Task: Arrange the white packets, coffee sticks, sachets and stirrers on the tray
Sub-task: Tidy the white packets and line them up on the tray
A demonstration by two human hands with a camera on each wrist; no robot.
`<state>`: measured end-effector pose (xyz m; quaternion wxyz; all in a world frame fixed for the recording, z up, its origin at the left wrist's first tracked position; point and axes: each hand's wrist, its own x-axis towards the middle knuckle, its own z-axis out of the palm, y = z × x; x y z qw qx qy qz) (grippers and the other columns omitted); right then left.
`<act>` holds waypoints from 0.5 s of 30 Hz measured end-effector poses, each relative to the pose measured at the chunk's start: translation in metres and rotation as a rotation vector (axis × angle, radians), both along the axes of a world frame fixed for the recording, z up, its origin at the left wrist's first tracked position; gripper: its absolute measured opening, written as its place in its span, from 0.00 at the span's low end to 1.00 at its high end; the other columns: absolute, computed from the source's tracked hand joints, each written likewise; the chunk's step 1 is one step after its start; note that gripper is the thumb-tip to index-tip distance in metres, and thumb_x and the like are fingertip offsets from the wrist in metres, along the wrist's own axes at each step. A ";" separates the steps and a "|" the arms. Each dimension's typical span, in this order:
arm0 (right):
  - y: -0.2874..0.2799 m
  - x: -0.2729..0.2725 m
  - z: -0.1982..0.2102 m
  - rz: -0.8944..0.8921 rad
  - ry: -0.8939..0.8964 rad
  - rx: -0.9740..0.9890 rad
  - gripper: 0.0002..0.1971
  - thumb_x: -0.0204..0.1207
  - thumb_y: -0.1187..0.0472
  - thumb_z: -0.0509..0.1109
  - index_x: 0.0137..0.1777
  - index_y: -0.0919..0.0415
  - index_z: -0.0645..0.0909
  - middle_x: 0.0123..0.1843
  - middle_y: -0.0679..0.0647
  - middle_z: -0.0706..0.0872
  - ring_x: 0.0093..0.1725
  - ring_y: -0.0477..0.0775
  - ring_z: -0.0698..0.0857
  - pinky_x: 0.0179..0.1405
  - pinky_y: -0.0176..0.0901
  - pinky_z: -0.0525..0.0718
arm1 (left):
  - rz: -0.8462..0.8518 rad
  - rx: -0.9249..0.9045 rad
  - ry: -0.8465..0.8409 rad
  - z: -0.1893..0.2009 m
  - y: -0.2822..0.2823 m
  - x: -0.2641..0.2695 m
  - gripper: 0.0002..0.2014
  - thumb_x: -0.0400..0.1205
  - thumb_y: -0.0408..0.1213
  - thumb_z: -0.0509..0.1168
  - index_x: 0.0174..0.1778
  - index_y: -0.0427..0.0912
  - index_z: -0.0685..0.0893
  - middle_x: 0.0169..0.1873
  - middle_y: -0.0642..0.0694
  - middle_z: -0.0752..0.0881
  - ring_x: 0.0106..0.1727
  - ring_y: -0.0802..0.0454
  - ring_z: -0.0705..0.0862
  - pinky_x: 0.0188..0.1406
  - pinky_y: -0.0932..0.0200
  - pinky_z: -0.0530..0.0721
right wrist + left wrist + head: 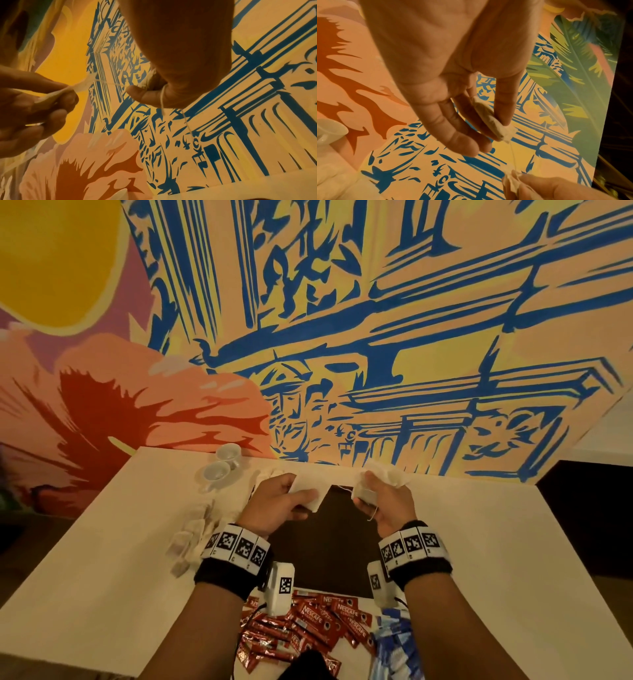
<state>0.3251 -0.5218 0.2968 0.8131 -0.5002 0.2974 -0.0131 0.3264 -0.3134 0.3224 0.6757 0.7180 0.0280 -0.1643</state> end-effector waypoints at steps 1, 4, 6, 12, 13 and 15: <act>-0.002 0.000 -0.002 -0.009 0.008 0.012 0.13 0.81 0.63 0.76 0.63 0.58 0.80 0.61 0.60 0.84 0.57 0.62 0.86 0.35 0.46 0.93 | 0.003 -0.012 -0.007 0.001 0.000 -0.002 0.12 0.79 0.33 0.75 0.58 0.39 0.87 0.49 0.44 0.93 0.52 0.46 0.91 0.53 0.50 0.91; -0.007 0.000 -0.007 -0.025 0.025 0.043 0.14 0.82 0.66 0.75 0.66 0.59 0.80 0.60 0.59 0.82 0.58 0.64 0.85 0.37 0.48 0.94 | 0.009 -0.040 -0.034 0.001 0.002 -0.005 0.11 0.80 0.37 0.75 0.56 0.39 0.89 0.50 0.44 0.93 0.53 0.48 0.91 0.54 0.51 0.90; -0.005 -0.001 -0.009 0.038 0.013 0.020 0.11 0.83 0.68 0.72 0.62 0.56 0.81 0.61 0.60 0.82 0.61 0.66 0.84 0.35 0.48 0.94 | 0.023 -0.036 -0.054 0.000 0.006 -0.006 0.14 0.79 0.41 0.75 0.52 0.33 0.89 0.49 0.40 0.92 0.51 0.48 0.90 0.52 0.54 0.88; 0.022 -0.007 0.005 0.414 -0.077 0.060 0.15 0.83 0.55 0.74 0.67 0.58 0.86 0.63 0.62 0.91 0.56 0.61 0.92 0.38 0.46 0.91 | 0.077 -0.015 -0.103 -0.006 0.017 -0.004 0.11 0.78 0.41 0.77 0.34 0.38 0.89 0.33 0.46 0.86 0.39 0.49 0.82 0.39 0.56 0.81; 0.028 -0.008 0.009 0.467 -0.077 0.069 0.17 0.81 0.51 0.74 0.67 0.56 0.87 0.61 0.59 0.92 0.56 0.59 0.92 0.39 0.46 0.91 | 0.081 -0.019 -0.106 -0.006 0.017 -0.003 0.10 0.78 0.40 0.77 0.31 0.46 0.89 0.32 0.49 0.87 0.39 0.50 0.83 0.39 0.55 0.82; 0.038 -0.009 0.011 0.570 -0.087 0.062 0.22 0.77 0.44 0.76 0.66 0.54 0.87 0.59 0.56 0.93 0.57 0.56 0.92 0.40 0.46 0.91 | 0.094 -0.046 -0.108 -0.007 0.021 0.000 0.05 0.78 0.38 0.77 0.36 0.47 0.90 0.36 0.48 0.90 0.43 0.50 0.86 0.40 0.55 0.84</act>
